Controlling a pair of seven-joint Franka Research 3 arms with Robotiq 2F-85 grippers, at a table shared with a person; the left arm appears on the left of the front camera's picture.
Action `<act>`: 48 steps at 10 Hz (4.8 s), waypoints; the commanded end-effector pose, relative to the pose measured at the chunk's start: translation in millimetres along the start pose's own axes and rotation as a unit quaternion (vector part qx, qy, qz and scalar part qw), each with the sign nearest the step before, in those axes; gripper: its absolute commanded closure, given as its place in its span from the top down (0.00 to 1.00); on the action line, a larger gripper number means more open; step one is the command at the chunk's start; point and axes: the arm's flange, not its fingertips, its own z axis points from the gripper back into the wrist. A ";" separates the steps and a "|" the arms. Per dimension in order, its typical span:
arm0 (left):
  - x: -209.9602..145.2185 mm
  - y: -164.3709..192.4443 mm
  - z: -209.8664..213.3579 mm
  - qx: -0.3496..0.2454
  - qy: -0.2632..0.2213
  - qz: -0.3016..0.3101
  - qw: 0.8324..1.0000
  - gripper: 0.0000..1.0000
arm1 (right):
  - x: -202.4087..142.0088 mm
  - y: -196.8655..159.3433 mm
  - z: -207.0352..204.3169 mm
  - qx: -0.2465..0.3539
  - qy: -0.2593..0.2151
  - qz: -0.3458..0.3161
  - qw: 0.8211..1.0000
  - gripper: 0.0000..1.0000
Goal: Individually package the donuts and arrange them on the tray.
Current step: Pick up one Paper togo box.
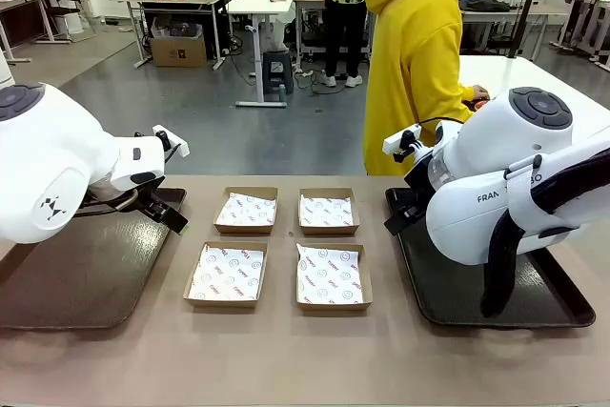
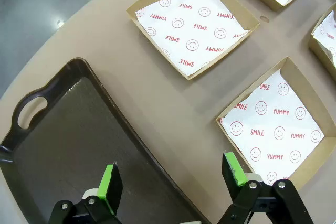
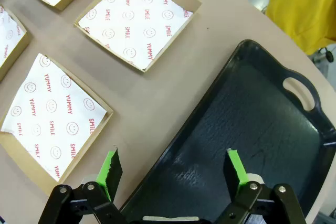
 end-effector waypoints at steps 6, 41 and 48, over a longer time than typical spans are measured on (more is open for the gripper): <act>-33.2 -16.6 40.6 -0.005 -0.015 -0.061 0.998 1.00 | -26.2 30.3 50.2 -0.006 0.021 0.003 1.000 1.00; -113.4 149.4 126.4 -0.417 -0.078 0.490 0.761 1.00 | -235.8 -142.5 211.2 0.486 0.008 -0.460 0.743 1.00; -113.4 149.4 126.4 -0.417 -0.078 0.490 0.761 1.00 | -235.8 -142.5 211.2 0.486 0.008 -0.460 0.743 1.00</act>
